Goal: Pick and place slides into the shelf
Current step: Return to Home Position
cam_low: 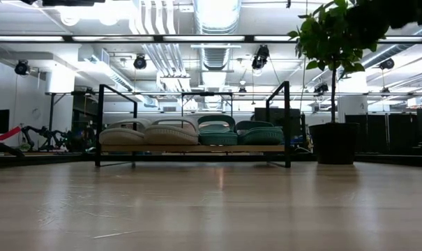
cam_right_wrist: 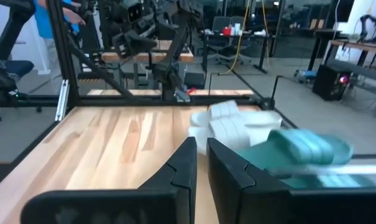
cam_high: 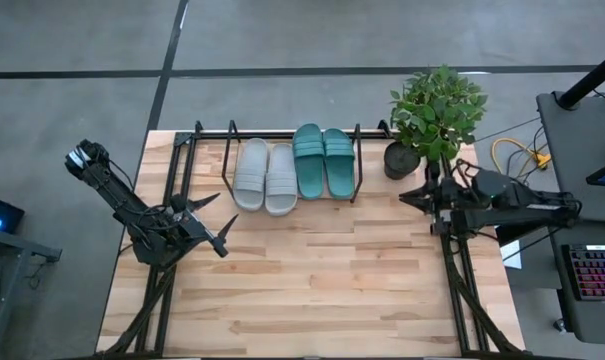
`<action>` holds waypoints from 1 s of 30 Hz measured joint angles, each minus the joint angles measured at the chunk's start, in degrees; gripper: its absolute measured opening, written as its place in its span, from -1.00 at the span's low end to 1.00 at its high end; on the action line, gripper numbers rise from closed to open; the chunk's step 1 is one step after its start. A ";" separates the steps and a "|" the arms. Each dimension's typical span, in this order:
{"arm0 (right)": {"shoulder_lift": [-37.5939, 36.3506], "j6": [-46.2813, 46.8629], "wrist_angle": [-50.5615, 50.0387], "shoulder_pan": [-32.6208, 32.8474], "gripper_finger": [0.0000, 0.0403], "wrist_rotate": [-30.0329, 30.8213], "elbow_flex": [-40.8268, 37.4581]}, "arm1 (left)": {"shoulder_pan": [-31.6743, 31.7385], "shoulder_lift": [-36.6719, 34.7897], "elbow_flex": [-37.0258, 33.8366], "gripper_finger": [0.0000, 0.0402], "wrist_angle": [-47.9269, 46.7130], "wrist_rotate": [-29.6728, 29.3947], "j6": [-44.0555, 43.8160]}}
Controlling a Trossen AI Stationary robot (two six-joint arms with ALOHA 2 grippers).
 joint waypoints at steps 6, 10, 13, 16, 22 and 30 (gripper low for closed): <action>-7.01 0.77 7.87 0.00 -0.86 -1.16 -8.95 | -0.02 0.00 -0.02 0.54 0.00 0.00 0.00; -9.29 -1.38 14.56 -0.04 -0.86 -1.09 -14.56 | -0.02 0.00 -0.02 0.54 0.00 0.00 0.00; -9.80 -4.51 15.03 -0.15 -0.86 2.42 -15.80 | -0.02 0.00 -0.04 0.54 0.02 0.00 -0.11; -9.84 -8.99 15.71 -0.15 -0.86 4.91 -15.08 | -0.02 0.00 -0.04 0.54 0.02 0.02 -0.75; -9.80 -8.38 8.74 -0.15 -0.86 5.10 -11.95 | 0.00 0.00 -0.04 0.54 0.04 0.00 -1.09; -9.70 -4.47 15.31 -0.15 -0.86 -1.27 -17.32 | 0.02 0.00 -0.04 0.54 0.06 0.00 -1.25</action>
